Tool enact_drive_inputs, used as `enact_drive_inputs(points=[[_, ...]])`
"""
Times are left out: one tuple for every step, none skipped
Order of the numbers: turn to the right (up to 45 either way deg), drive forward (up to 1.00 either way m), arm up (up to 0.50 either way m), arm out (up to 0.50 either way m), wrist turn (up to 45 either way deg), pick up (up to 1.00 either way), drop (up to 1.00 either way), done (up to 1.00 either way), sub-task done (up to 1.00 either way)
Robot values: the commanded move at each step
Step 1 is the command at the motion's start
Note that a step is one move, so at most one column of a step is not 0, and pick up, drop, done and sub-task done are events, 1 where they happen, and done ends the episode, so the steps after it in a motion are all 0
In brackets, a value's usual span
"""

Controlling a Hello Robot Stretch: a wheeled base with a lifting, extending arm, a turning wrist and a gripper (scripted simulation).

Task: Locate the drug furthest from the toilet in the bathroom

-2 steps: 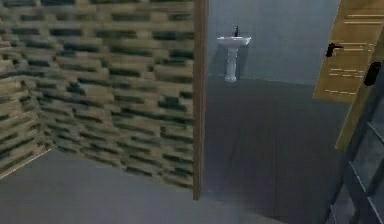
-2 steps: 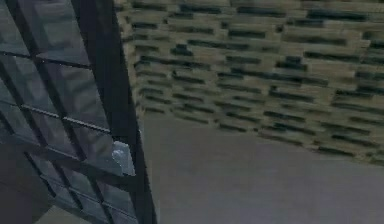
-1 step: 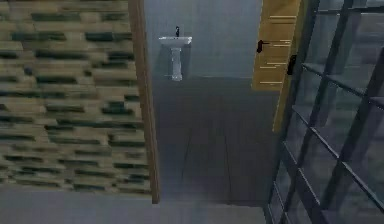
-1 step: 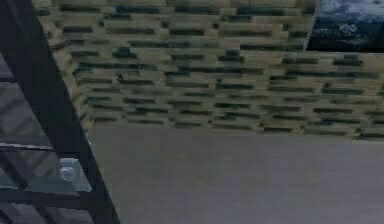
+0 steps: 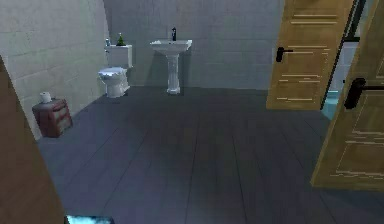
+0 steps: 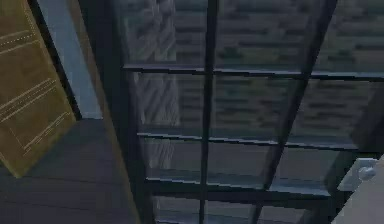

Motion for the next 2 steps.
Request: enact_drive_inputs(points=[[0.0, 0.5, 0.0, 0.0, 0.0, 0.0, 0.0, 0.0, 0.0], [-15.0, 0.0, 0.0, 0.0, 0.0, 0.0, 0.0, 0.0, 0.0]])
